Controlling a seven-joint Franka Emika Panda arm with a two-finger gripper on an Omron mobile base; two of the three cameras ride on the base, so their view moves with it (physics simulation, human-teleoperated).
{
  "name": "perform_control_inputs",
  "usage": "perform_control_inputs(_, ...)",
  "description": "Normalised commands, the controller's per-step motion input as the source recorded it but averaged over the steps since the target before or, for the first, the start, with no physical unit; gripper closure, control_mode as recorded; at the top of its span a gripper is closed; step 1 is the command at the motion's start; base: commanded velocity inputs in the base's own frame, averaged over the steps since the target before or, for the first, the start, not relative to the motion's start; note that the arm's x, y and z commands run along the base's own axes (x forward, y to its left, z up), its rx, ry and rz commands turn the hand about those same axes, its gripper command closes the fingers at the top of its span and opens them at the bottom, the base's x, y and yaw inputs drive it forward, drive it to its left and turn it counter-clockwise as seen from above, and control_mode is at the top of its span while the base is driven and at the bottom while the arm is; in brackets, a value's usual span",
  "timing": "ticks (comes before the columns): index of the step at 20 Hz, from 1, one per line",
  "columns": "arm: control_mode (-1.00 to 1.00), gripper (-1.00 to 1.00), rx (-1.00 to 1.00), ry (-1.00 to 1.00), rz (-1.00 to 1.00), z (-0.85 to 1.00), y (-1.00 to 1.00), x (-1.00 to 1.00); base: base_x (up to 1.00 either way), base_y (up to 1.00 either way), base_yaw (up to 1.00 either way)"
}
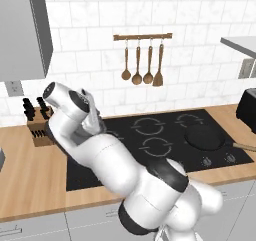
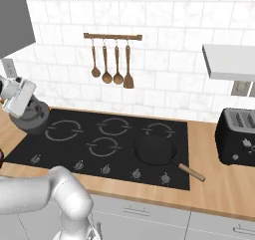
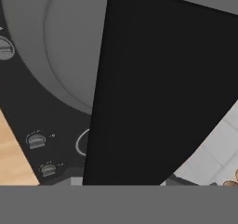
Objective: Pick the kettle from the counter and place it on a stove burner. Then turn the burner on.
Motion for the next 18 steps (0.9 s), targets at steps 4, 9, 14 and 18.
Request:
perform_control_inputs(4, -1.0, 1.0, 0.01, 0.15, -0.02, 0.0, -0.74, 0.34, 0.0, 0.0, 0.0)
perform_control_inputs(9, -1.0, 1.0, -0.01, 0.03, 0.0, -0.01, -0.04, 0.04, 0.0, 0.0, 0.0)
perform_control_inputs(14, -1.0, 1.0, -0.08, 0.0, 0.0, -0.01, -0.19, 0.2, 0.0, 0.0, 0.0)
perform_control_inputs(18, -1.0, 1.0, 0.0, -0.01, 0.0, -0.01, -0.5, 0.35, 0.0, 0.0, 0.0)
